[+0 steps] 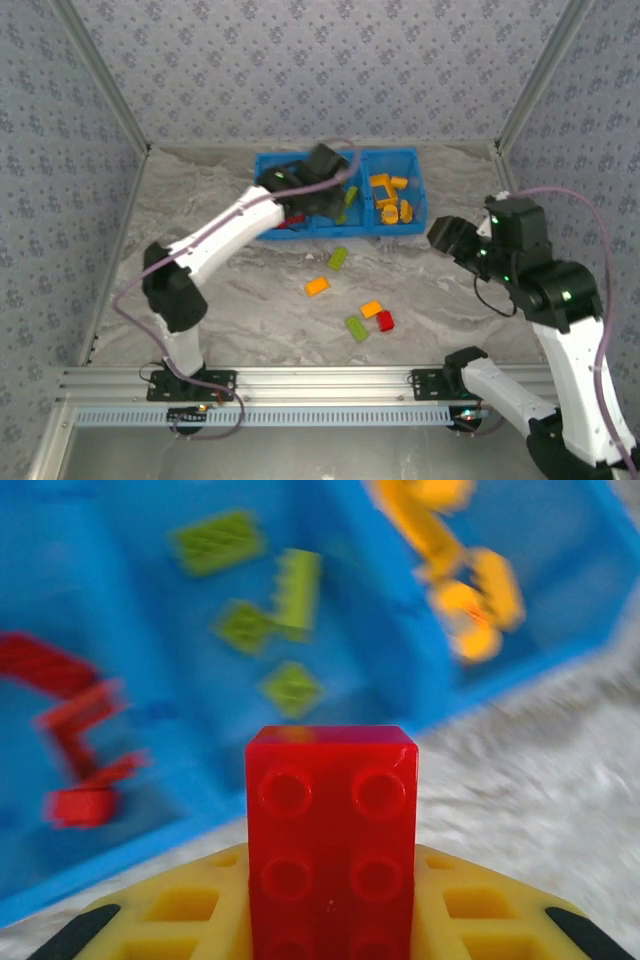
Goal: Sort the legos into containers by color
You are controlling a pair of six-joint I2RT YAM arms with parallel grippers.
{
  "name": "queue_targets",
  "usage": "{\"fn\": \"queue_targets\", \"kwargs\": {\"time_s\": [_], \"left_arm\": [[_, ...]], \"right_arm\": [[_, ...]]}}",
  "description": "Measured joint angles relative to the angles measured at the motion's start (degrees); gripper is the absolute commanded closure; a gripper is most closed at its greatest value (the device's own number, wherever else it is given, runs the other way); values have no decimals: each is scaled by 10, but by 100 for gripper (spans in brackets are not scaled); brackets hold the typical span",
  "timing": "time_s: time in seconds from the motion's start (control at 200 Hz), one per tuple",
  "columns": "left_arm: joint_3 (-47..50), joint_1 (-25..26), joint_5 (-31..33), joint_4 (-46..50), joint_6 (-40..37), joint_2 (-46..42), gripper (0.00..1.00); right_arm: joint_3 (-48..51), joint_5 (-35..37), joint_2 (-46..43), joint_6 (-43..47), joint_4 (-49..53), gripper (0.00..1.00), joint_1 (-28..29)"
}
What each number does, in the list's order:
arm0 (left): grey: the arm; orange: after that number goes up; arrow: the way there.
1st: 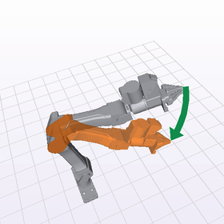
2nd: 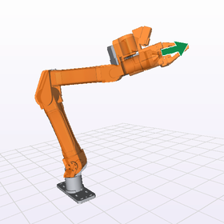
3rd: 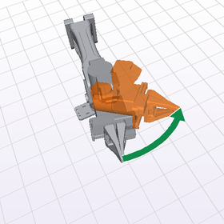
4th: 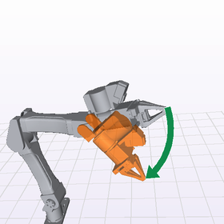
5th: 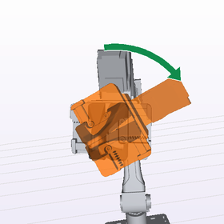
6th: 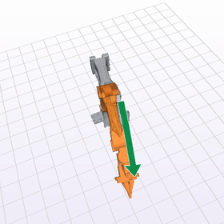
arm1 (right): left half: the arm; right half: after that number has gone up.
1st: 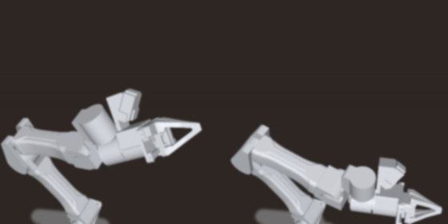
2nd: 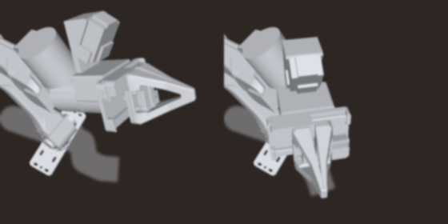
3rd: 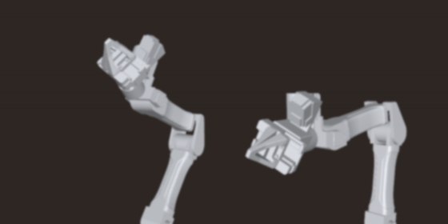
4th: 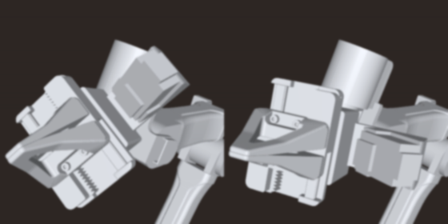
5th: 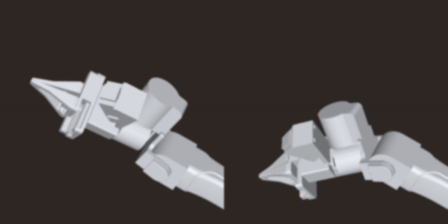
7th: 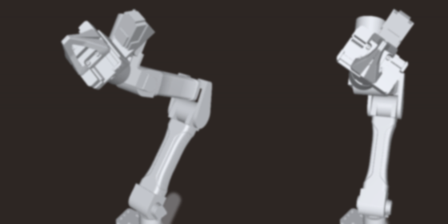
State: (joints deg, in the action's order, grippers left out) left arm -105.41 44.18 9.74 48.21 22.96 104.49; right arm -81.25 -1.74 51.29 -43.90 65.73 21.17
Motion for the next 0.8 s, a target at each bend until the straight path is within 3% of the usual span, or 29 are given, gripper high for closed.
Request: {"fn": "queue_targets", "kwargs": {"time_s": [0.145,0.29,0.59,0.799], "left_arm": [[16,-116,-3,6,23,6,72],[-56,-175,-3,27,43,104,73],[-273,-200,-36,28,61,320,71],[-297,-208,-75,26,76,364,67]], "right_arm": [[27,-3,89,10,-35,36,78],[70,-24,167,21,-72,36,113],[115,-85,214,78,-110,35,135],[170,-95,266,143,-169,35,193]]}}
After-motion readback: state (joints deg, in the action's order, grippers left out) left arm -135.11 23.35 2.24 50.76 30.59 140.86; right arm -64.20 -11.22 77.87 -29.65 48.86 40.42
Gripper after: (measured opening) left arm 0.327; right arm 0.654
